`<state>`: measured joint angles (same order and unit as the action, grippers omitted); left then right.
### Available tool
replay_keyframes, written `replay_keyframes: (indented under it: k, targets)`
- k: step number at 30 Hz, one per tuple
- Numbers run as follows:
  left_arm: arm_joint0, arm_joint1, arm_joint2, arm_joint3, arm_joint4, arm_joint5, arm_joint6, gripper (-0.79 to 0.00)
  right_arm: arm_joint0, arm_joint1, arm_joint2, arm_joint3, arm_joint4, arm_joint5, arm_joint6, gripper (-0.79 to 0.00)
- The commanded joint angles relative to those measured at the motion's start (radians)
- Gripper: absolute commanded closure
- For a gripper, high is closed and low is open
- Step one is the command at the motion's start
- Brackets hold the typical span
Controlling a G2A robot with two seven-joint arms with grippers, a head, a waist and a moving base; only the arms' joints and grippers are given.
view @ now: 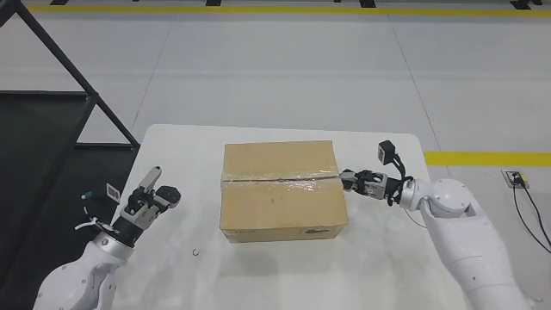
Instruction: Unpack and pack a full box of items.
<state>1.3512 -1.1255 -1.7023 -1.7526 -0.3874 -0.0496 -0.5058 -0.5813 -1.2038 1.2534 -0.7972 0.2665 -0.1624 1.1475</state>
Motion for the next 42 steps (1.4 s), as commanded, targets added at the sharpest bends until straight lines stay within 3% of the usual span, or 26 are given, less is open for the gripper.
replay_keyframes:
  k: [1, 7, 14, 21, 28, 32, 36, 42]
  targets:
    - [-0.003, 0.000, 0.004, 0.001, 0.002, 0.002, 0.004, -0.785, 0.008, -0.002, -0.009, 0.016, 0.004, -0.004, 0.008, 0.000]
    - [-0.011, 0.000, 0.012, 0.005, 0.004, 0.006, 0.005, -0.785, 0.032, -0.005, -0.031, 0.053, -0.002, -0.012, 0.029, 0.000]
    - [-0.015, 0.001, 0.014, 0.007, 0.004, 0.009, 0.007, -0.785, 0.015, 0.014, 0.032, 0.029, 0.058, -0.084, 0.016, 0.000]
    - [-0.016, 0.001, 0.015, 0.007, 0.001, 0.010, 0.010, -0.785, -0.001, 0.017, -0.009, -0.023, 0.008, -0.017, 0.052, 0.000]
    - [-0.016, 0.002, 0.016, 0.008, 0.002, 0.010, 0.008, -0.785, 0.034, 0.007, -0.065, 0.045, -0.027, -0.007, 0.073, 0.000]
    - [-0.015, 0.003, 0.015, 0.007, 0.003, 0.012, 0.009, -0.785, 0.047, 0.008, -0.039, 0.077, 0.017, -0.060, 0.025, 0.000]
    - [-0.017, 0.003, 0.013, 0.003, -0.004, 0.009, 0.007, -0.785, 0.021, 0.018, 0.014, 0.015, 0.091, -0.124, -0.005, 0.000]
    - [-0.016, 0.003, 0.011, -0.002, -0.015, 0.002, 0.010, -0.785, -0.041, 0.025, 0.016, -0.177, 0.085, -0.108, -0.045, 0.000]
